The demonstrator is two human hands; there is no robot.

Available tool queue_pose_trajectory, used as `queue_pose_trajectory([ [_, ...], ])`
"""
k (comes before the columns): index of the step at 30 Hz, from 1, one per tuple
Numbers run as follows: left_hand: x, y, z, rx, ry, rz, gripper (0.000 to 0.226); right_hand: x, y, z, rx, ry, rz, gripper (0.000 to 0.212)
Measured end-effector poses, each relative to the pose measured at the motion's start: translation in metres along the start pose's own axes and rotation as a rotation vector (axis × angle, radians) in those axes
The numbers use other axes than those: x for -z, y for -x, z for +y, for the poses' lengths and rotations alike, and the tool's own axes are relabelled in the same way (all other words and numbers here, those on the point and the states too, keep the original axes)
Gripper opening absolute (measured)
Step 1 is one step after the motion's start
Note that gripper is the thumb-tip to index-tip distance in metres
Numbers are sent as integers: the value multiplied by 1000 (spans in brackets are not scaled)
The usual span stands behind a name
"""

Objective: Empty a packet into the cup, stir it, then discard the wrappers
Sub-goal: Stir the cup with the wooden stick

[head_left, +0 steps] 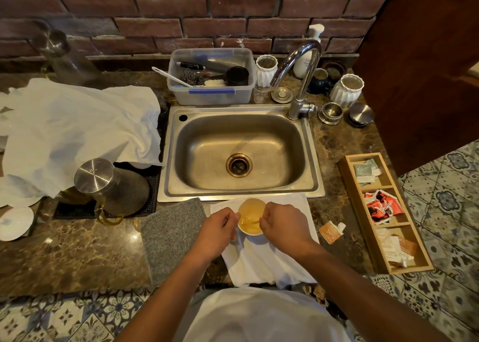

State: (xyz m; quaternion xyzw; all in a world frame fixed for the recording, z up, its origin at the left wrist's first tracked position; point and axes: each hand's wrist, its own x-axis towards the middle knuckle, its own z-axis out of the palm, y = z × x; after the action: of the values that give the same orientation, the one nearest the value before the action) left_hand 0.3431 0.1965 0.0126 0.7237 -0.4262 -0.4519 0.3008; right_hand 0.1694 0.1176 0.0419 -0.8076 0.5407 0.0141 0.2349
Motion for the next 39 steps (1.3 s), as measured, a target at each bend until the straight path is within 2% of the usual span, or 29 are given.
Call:
queue_pose_trajectory([
  [7,1,0,0,11,-23,-4,39,7,-6,5,71,137,53,20],
  [16,-1,1,-1,20,27,-14,39,-1,-17,-12,100,85,122,29],
  [21,-2,2,-3,27,38,-10,38,-8,-6,-19,101,51,13,30],
  [29,-3,1,-4,3,28,-1,36,14,-6,-12,85,218,-144,34],
  [39,-4,1,-5,-3,51,8,39,9,-16,-8,63,228,15,31],
])
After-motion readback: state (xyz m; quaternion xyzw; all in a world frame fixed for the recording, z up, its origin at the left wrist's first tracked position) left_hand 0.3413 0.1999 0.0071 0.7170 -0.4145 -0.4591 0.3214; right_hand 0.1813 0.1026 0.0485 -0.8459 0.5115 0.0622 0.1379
